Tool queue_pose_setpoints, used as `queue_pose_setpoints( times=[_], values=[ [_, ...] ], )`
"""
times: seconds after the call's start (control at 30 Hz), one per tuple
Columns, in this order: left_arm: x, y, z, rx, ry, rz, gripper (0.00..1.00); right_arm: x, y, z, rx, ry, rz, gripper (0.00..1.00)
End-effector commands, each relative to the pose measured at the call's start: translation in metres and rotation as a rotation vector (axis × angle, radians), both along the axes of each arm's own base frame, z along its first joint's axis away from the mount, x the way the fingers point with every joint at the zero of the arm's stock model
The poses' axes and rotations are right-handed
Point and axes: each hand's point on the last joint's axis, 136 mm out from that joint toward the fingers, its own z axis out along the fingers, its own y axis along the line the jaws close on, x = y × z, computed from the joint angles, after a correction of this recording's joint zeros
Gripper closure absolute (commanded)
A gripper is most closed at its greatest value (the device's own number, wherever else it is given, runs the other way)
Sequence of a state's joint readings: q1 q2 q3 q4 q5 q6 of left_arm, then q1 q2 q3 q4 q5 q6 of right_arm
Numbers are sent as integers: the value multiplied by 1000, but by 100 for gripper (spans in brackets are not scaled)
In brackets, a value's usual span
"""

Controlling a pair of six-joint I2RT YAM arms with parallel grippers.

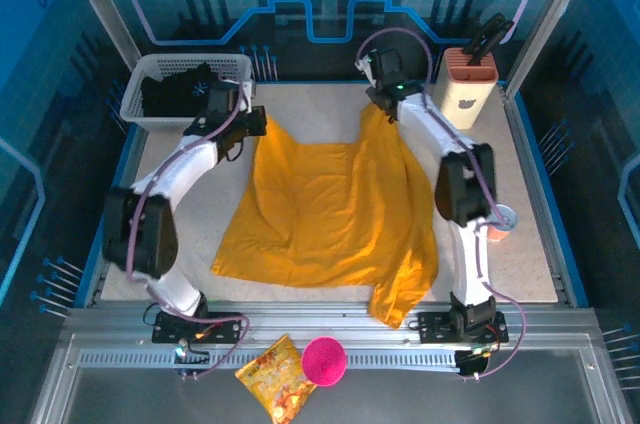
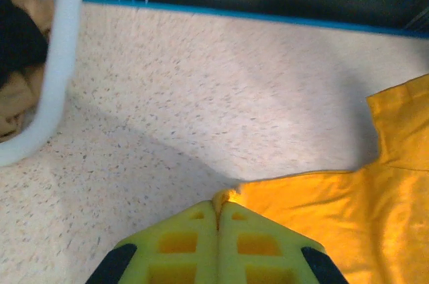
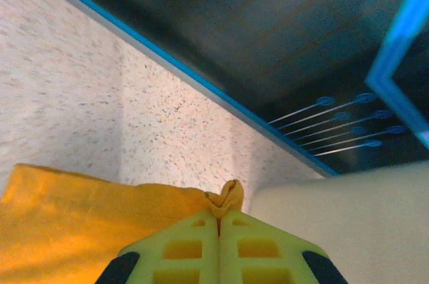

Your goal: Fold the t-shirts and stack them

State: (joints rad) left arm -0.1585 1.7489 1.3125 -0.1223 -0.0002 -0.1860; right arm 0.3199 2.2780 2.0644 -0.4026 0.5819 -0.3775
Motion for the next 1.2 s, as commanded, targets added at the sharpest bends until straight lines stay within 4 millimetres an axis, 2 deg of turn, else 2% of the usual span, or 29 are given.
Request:
queue_pose_setpoints(
  times=[0.0, 0.07, 0.17, 0.23, 0.33, 0.43, 0.53, 0.63, 0.77, 0.97, 1.17],
  values=[
    [53, 14, 27, 36, -140, 115, 100, 37, -38, 20, -13, -133, -157, 100],
    [73, 22, 18, 88, -125, 161, 100, 49, -52, 15, -15, -144, -217, 100],
    [91, 31, 18, 141, -127, 204, 100, 54, -74, 21, -11, -168, -300, 100],
    [93, 28, 27, 134, -139, 189, 100, 47, -85, 31, 11, -176, -340, 100],
    [82, 19, 50, 88, -173, 156, 100, 23, -95, 54, 63, -206, -369, 100],
    [54, 7, 85, 62, -222, 104, 100, -19, -94, 111, 145, -314, -339, 100],
    [13, -2, 131, 73, -277, 53, 100, -78, -93, 171, 208, -410, -292, 100],
    [-32, 5, 178, 88, -330, 53, 100, -148, -100, 228, 271, -517, -250, 100],
    [-89, 28, 240, 104, -439, 104, 100, -232, -126, 291, 323, -668, -258, 100],
    [-160, 43, 320, 97, -564, 104, 100, -328, -153, 368, 327, -839, -265, 100],
    [-223, 55, 370, 71, -666, 100, 100, -411, -170, 418, 365, -945, -241, 100]
  ],
)
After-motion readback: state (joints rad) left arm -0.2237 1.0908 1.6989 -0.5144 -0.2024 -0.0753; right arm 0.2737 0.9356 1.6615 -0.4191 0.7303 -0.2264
